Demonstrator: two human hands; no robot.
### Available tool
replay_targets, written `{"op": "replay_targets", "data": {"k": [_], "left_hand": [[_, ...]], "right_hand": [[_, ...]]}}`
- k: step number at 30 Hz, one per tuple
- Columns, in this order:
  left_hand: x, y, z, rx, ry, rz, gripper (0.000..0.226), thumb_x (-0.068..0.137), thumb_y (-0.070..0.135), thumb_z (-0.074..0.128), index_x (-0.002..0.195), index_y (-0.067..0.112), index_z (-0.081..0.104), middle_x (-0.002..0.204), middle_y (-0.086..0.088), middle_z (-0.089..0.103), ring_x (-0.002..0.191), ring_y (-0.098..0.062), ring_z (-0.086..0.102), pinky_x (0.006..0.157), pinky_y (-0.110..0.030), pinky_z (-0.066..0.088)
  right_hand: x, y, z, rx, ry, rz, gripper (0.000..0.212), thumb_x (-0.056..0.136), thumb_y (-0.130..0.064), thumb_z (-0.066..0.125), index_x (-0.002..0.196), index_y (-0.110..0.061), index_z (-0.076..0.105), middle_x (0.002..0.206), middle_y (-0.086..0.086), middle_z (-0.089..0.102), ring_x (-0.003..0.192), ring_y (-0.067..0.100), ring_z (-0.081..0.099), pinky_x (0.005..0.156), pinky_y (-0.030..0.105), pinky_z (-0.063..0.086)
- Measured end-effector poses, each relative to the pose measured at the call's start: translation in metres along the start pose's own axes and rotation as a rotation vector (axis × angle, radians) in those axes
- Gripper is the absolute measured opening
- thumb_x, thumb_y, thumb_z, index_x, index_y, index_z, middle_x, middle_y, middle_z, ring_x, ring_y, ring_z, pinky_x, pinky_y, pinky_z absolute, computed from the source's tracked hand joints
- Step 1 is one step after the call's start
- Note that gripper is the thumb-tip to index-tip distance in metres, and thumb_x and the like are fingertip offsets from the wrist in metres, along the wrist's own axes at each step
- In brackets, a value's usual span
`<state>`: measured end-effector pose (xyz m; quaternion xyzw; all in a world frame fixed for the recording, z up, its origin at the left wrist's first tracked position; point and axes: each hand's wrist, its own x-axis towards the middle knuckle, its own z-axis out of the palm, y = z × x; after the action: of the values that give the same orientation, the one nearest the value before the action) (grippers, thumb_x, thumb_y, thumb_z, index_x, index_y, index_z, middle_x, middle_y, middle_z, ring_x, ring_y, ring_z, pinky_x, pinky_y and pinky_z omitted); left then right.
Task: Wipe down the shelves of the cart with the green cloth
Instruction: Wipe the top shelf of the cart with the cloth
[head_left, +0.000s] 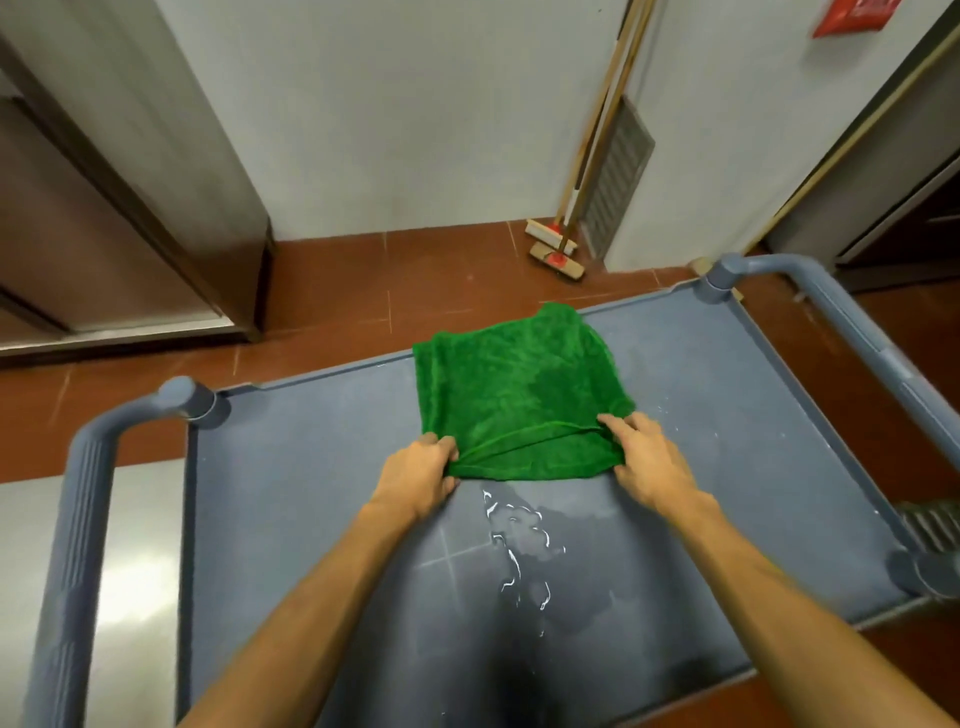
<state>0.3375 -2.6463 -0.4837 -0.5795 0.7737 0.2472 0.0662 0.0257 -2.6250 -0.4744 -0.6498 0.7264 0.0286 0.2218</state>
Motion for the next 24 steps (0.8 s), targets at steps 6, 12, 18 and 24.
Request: {"op": "replay_targets", "data": {"k": [6,12,18,24], "left_hand": [[-0.013,0.003,0.01,-0.046,0.08,-0.024,0.033,0.088,0.019,0.063,0.121,0.019,0.059,0.119,-0.006,0.059,0.11,-0.032,0.059,0.084,-0.039,0.047],[-0.031,0.017,0.017,-0.056,0.082,-0.103,0.031,0.088,0.018,0.065,0.119,0.018,0.062,0.118,-0.007,0.063,0.113,-0.032,0.059,0.086,-0.037,0.047],[-0.052,0.037,0.029,-0.028,0.069,-0.179,0.032,0.09,0.018,0.064,0.122,0.018,0.062,0.121,-0.008,0.064,0.114,-0.033,0.059,0.087,-0.038,0.047],[-0.084,0.054,0.05,-0.038,0.06,-0.223,0.03,0.091,0.017,0.061,0.121,0.017,0.062,0.121,-0.008,0.064,0.112,-0.031,0.06,0.086,-0.038,0.049]], "right_hand": [[0.007,-0.006,0.008,-0.16,0.051,-0.126,0.072,0.086,-0.003,0.052,0.151,-0.025,0.033,0.148,0.006,0.039,0.127,0.031,0.041,0.103,0.039,0.041],[0.003,-0.002,0.007,-0.19,0.02,-0.1,0.069,0.089,-0.002,0.044,0.15,-0.031,0.034,0.126,0.009,0.049,0.112,0.034,0.051,0.091,0.042,0.045],[-0.017,0.008,0.011,-0.153,-0.033,-0.12,0.066,0.088,0.0,0.043,0.145,-0.032,0.041,0.126,0.009,0.048,0.113,0.034,0.049,0.093,0.042,0.046],[-0.043,0.022,0.018,-0.135,-0.053,-0.151,0.063,0.088,-0.001,0.045,0.143,-0.031,0.043,0.123,0.009,0.048,0.11,0.033,0.051,0.089,0.041,0.046]]}}
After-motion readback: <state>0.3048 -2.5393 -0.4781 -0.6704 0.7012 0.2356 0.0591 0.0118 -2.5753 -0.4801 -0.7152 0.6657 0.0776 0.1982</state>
